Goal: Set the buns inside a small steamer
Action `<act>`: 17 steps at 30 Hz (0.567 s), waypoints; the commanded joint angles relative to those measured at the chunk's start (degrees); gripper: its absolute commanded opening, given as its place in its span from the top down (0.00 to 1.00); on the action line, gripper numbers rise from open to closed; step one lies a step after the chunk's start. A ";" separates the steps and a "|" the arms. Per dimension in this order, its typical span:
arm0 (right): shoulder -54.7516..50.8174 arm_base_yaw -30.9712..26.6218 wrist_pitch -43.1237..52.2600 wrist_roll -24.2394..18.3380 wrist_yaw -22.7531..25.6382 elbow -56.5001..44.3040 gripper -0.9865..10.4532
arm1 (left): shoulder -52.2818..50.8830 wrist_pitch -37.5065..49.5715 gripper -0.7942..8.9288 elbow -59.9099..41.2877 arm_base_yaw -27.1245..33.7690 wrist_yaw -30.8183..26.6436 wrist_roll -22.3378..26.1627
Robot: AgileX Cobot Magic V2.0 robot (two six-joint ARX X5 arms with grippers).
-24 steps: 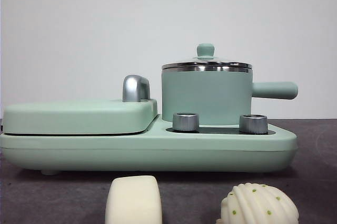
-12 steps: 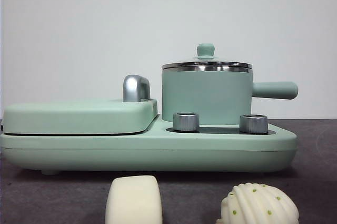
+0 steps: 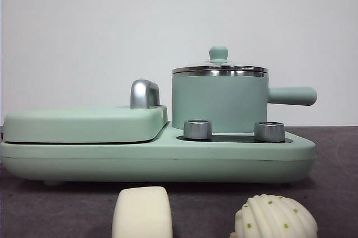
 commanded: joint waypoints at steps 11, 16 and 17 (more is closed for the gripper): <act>17.16 0.13 -12.11 -11.15 -13.22 19.61 0.90 | 19.10 -7.39 0.91 21.86 -0.59 14.99 9.07; 20.17 0.13 -12.61 -13.60 -18.49 22.49 0.90 | 23.89 -8.90 0.91 25.97 -0.85 22.12 9.40; 20.17 0.13 -12.31 -13.60 -18.67 22.49 0.90 | 24.33 -8.70 0.91 26.12 -0.96 23.12 9.42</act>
